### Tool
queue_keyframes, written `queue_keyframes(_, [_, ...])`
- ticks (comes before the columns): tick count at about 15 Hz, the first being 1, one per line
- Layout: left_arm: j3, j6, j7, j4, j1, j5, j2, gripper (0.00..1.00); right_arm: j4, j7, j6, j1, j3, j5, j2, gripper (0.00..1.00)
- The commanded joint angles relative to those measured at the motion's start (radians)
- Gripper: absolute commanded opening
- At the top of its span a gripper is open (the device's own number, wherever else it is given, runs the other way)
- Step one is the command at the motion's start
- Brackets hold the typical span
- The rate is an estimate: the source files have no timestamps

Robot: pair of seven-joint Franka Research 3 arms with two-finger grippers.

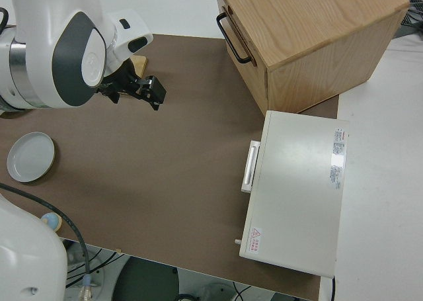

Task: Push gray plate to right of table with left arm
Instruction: 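Move the left gripper down and across to the gray plate's near edge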

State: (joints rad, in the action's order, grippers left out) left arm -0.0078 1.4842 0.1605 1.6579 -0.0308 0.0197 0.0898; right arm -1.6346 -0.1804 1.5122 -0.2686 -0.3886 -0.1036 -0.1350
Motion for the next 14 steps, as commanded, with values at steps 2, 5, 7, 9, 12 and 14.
queue_keyframes(2, [0.011,0.105,0.011,0.230,-0.008,0.026,0.074,0.99,-0.017,-0.002,0.002,-0.015,-0.006,-0.018,-0.015,0.996])
queue_keyframes(5, [0.009,0.200,0.039,0.337,-0.009,0.029,0.074,0.99,-0.017,-0.002,0.002,-0.015,-0.006,-0.018,-0.017,0.996])
queue_keyframes(7, [0.009,0.270,0.039,0.414,-0.014,0.029,0.080,0.99,-0.017,-0.002,0.002,-0.015,-0.007,-0.018,-0.015,0.996])
queue_keyframes(9, [0.009,0.351,0.036,0.492,-0.011,0.032,0.088,0.99,-0.017,-0.002,0.002,-0.017,-0.007,-0.018,-0.015,0.996])
queue_keyframes(12, [0.011,0.436,0.028,0.577,-0.006,0.045,0.096,0.98,-0.017,-0.002,0.002,-0.017,-0.007,-0.018,-0.015,0.996])
queue_keyframes(14, [0.012,0.473,0.027,0.629,-0.005,0.045,0.094,0.97,-0.017,-0.002,0.002,-0.015,-0.007,-0.018,-0.015,0.996])
